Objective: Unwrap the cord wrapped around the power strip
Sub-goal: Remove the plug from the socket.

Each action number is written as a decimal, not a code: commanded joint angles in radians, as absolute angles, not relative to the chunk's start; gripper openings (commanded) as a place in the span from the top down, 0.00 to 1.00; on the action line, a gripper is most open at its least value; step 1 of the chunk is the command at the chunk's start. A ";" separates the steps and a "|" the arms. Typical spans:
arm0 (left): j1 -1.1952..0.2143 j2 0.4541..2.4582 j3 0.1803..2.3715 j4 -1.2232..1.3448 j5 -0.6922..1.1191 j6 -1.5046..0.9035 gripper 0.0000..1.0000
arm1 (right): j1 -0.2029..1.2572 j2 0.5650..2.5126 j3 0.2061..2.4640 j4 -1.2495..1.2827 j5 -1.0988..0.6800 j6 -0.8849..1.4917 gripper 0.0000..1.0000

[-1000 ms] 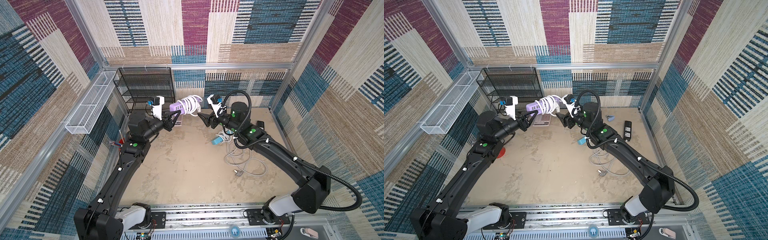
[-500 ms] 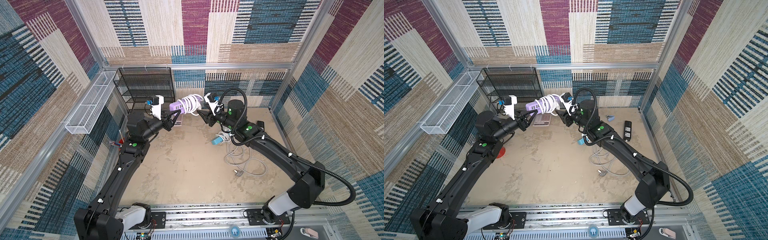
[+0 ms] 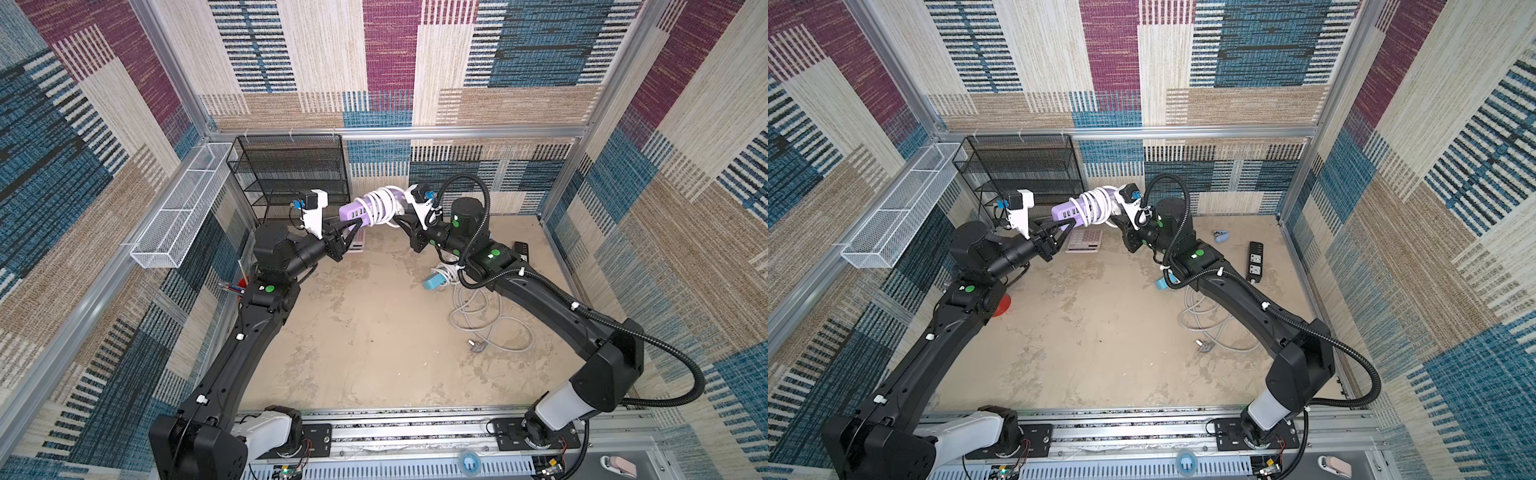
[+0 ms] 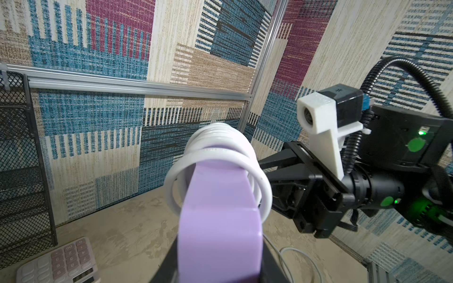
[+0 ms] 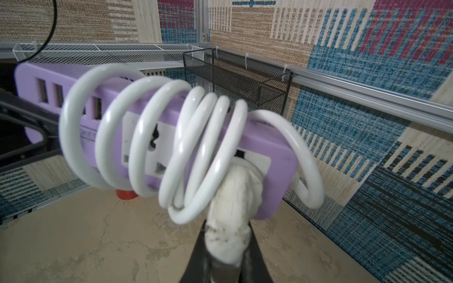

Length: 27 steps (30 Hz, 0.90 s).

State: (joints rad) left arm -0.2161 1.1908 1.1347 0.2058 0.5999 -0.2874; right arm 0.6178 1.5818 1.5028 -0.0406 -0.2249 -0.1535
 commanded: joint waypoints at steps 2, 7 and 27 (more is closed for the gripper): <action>-0.212 1.185 1.133 0.296 0.616 -0.296 1.00 | 0.617 1.567 1.499 -0.028 -0.173 -0.169 0.95; -0.212 1.188 1.129 0.298 0.598 -0.291 1.00 | 0.621 1.576 1.511 -0.046 -0.161 -0.178 0.98; -0.204 1.195 1.109 0.307 0.538 -0.286 1.00 | 0.565 1.538 1.447 0.013 -0.225 -0.123 1.00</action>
